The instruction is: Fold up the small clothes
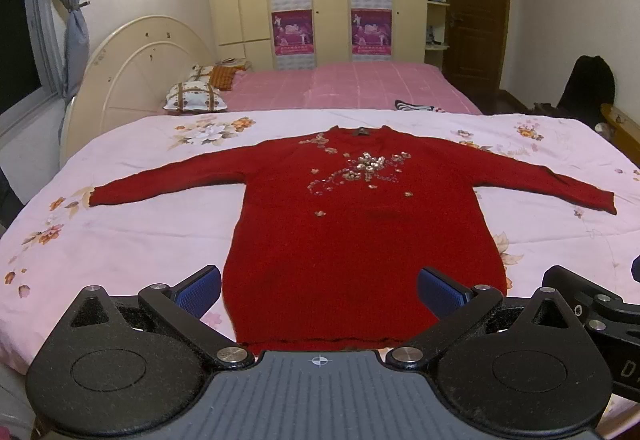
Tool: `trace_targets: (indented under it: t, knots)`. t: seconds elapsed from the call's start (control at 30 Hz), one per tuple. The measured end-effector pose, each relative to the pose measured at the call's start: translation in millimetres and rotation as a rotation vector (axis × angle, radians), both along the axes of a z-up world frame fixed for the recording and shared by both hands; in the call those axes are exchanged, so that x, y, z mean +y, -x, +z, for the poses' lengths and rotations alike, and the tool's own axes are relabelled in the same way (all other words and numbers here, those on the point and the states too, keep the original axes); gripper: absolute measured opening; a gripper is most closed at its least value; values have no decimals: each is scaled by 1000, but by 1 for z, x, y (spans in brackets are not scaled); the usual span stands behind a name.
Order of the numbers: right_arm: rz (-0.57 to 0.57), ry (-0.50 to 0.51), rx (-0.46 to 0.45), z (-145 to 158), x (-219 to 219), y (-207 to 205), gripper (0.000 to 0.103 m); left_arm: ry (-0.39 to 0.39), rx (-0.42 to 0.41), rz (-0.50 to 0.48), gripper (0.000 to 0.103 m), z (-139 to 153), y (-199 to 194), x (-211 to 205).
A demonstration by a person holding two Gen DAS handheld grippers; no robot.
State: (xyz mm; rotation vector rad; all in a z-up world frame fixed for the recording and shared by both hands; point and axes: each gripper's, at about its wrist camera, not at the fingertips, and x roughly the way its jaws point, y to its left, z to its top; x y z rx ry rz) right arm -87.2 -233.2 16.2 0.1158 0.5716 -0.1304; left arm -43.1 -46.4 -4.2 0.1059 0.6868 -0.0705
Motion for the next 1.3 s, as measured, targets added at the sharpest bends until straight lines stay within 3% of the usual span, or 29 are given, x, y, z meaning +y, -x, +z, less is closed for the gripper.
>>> trace_targets:
  t: [0.9, 1.07, 1.3]
  knots:
    - [-21, -10, 44, -4, 2, -14, 102, 3, 45, -7, 103, -2, -22, 1]
    - [-42, 42, 35, -9, 3, -21, 102, -4, 49, -16, 103, -8, -38, 3]
    - [-116, 22, 2, -15, -8, -39, 102, -15, 47, -34, 103, -17, -78, 7]
